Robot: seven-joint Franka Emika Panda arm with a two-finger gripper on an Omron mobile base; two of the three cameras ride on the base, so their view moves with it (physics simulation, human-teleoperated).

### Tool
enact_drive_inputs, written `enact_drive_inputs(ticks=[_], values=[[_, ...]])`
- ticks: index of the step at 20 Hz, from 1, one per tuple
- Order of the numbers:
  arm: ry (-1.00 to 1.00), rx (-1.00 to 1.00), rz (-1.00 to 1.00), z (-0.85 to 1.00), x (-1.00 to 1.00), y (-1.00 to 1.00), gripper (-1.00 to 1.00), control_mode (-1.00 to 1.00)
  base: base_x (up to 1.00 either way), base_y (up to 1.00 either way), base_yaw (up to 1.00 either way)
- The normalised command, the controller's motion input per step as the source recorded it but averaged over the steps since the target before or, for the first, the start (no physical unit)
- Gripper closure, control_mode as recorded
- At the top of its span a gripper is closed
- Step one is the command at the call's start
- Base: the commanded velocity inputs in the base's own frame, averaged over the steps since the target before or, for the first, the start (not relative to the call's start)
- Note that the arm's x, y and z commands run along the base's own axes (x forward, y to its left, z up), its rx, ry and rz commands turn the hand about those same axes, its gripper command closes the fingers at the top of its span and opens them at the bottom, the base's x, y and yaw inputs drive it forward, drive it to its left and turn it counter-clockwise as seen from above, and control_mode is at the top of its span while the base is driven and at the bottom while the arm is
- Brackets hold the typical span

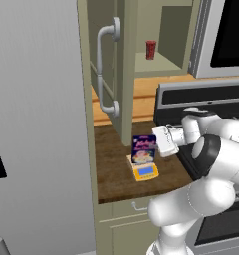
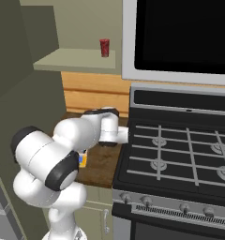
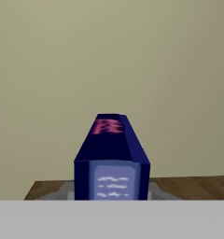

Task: Pick the cereal and place it on the digital scale for weighing, and close the cabinet.

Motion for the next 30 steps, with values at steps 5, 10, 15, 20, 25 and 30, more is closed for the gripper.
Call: enact_drive_inputs(ticks=[5, 10, 15, 20, 25, 30], values=[[0.0, 0.0, 0.0, 0.0, 0.01, 0.0, -1.0, -1.0, 0.0, 0.0, 0.0], [-0.01, 0.0, 0.0, 0.01, 0.0, 0.0, -1.0, -1.0, 0.0, 0.0, 0.0], [-0.02, 0.0, 0.0, 0.1, 0.0, 0.0, -1.0, -1.0, 0.0, 0.0, 0.0], [0.0, 0.0, 0.0, 0.08, 0.0, 0.0, -1.0, -1.0, 0.0, 0.0, 0.0], [-0.02, 0.0, -0.01, 0.14, -0.13, -0.26, -1.0, -1.0, 0.0, 0.0, 0.0], [-0.13, 0.02, -0.05, 0.28, -0.49, -0.34, -1.0, -1.0, 0.0, 0.0, 0.0]])
